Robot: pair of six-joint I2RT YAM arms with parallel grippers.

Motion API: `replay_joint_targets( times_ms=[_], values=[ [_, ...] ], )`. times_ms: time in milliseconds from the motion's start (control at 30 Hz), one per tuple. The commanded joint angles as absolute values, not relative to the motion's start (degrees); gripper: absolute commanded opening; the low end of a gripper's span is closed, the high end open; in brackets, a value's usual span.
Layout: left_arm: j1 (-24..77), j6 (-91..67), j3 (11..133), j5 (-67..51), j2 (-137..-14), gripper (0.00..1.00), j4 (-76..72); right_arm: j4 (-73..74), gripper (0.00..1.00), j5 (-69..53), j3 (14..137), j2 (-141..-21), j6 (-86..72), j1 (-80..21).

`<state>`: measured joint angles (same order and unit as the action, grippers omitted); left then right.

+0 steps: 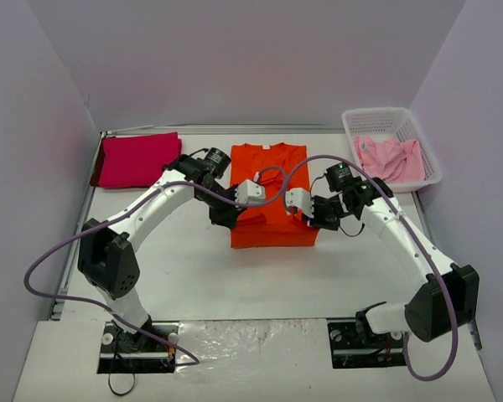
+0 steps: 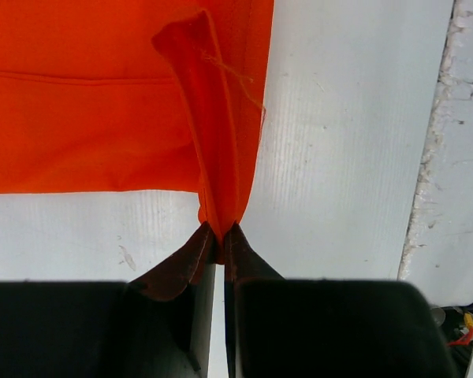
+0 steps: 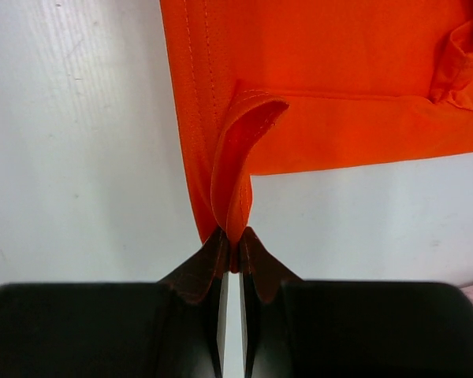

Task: Fold and stack the t-shirts
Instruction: Fold the folded rectangular tshirt in 1/3 of the way

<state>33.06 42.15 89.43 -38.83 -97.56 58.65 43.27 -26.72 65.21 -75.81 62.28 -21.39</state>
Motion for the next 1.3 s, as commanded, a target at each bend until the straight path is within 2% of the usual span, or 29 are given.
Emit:
replay_joint_targets(
  times_ms=[0,1267],
  values=[
    [32.08,41.92,92.9,-37.62,-98.61,0.02,58.45,42.9,0.0,-27.68,68.9,-78.13,63.63,-19.6],
    [26.46,44.3,116.98,-33.66,-119.61,0.02,61.17,38.5,0.0,-34.1,88.32,-104.85,69.87,-10.99]
  ],
)
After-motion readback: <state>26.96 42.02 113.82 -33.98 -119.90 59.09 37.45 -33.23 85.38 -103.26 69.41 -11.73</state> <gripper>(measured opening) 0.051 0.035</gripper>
